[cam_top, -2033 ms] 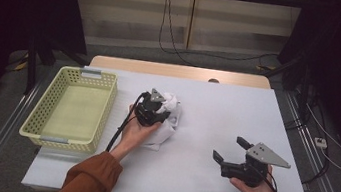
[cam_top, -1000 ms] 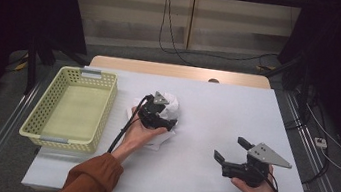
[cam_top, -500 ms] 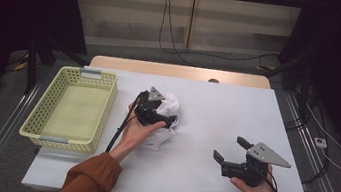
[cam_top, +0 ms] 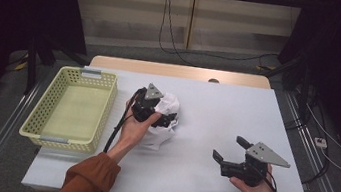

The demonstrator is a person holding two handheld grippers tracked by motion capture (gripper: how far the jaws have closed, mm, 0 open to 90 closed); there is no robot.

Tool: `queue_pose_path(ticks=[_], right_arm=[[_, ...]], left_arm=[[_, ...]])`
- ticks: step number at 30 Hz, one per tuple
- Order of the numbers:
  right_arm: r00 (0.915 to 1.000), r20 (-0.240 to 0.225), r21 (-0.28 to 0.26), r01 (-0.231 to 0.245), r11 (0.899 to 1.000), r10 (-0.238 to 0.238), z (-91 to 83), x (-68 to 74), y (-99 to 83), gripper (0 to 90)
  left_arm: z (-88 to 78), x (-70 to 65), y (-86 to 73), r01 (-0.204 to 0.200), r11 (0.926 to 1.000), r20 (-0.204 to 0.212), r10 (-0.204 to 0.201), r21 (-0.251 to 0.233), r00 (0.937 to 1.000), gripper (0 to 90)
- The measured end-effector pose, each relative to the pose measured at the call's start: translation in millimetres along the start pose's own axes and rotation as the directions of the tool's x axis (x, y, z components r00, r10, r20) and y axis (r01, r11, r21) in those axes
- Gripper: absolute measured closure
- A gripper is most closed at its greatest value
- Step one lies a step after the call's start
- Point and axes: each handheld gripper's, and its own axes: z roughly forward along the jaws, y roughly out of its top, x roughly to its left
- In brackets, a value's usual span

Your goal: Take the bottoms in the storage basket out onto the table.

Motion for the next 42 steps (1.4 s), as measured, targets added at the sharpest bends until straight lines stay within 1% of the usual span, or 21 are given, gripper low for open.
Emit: queue_pose_path(ticks=[4,8,11,12,15,16,18,22,24,28,33,38,41,42], right_arm=[[1.0000,0.002,0.001,-0.002,1.000,0.002,0.1,-0.6,-0.1,4.9],[1.0000,-0.001,0.000,-0.001,1.000,0.001,0.8,-0.5,0.4,4.9],[1.0000,-0.001,0.002,-0.001,1.000,0.001,1.6,0.1,0.5,4.9],[1.0000,-0.002,0.001,-0.001,1.000,0.001,1.6,0.2,0.6,4.8],[1.0000,0.000,0.002,-0.001,1.000,0.001,1.8,-0.1,0.5,4.9],[1.0000,0.000,0.002,-0.001,1.000,0.001,1.8,-0.1,0.5,4.9],[1.0000,0.000,0.002,-0.001,1.000,0.001,1.7,0.2,0.6,4.9],[1.0000,0.000,0.000,0.000,1.000,0.000,1.6,0.8,0.7,4.9],[1.0000,-0.001,0.001,0.002,1.000,-0.002,1.1,0.8,0.6,4.9],[1.0000,0.000,0.001,0.003,1.000,-0.003,0.7,0.5,0.5,4.8],[1.0000,0.001,0.001,0.004,1.000,-0.004,0.9,0.9,0.6,4.9],[1.0000,0.003,0.001,0.005,1.000,-0.005,1.0,0.5,0.5,4.9],[1.0000,0.004,0.001,0.002,1.000,-0.002,1.4,0.8,0.5,4.9],[1.0000,0.003,0.001,0.001,1.000,-0.001,1.3,1.0,0.6,4.9]], left_arm=[[-2.2,-0.3,0.2,-0.004,1.0000,-0.030,0.004,0.003,0.9995,5.1],[-6.2,-1.5,2.0,0.001,0.9997,-0.031,-0.001,-0.024,0.9995,5.1],[-10.3,-3.8,3.6,0.005,0.9994,-0.022,-0.006,-0.035,0.9997,5.1],[-12.2,-4.6,4.4,0.001,0.9993,-0.022,-0.002,-0.037,0.9998,5.1],[-17.0,-5.4,5.9,0.011,0.9986,-0.018,-0.012,-0.052,0.9998,5.1],[-18.6,-5.3,6.2,0.012,0.9986,-0.015,-0.013,-0.052,0.9998,5.1],[-21.5,-5.3,6.5,0.010,0.9990,-0.022,-0.011,-0.044,0.9997,5.1],[-26.2,-5.1,6.6,0.008,0.9993,-0.012,-0.008,-0.036,0.9999,5.1],[-29.0,-5.3,7.0,0.007,0.9992,-0.013,-0.007,-0.039,0.9999,5.1],[-35.6,-6.0,8.4,-0.008,0.9987,-0.016,0.007,-0.051,0.9998,5.1],[-43.4,-5.8,9.2,-0.007,0.9978,-0.013,0.006,-0.067,0.9999,5.1],[-53.7,-4.2,10.4,-0.014,0.9957,-0.029,0.011,-0.091,0.9995,5.1],[-59.9,-2.7,10.7,-0.023,0.9945,-0.050,0.018,-0.102,0.9986,4.2],[-61.1,-2.3,10.7,-0.020,0.9944,-0.047,0.015,-0.104,0.9988,4.2]])
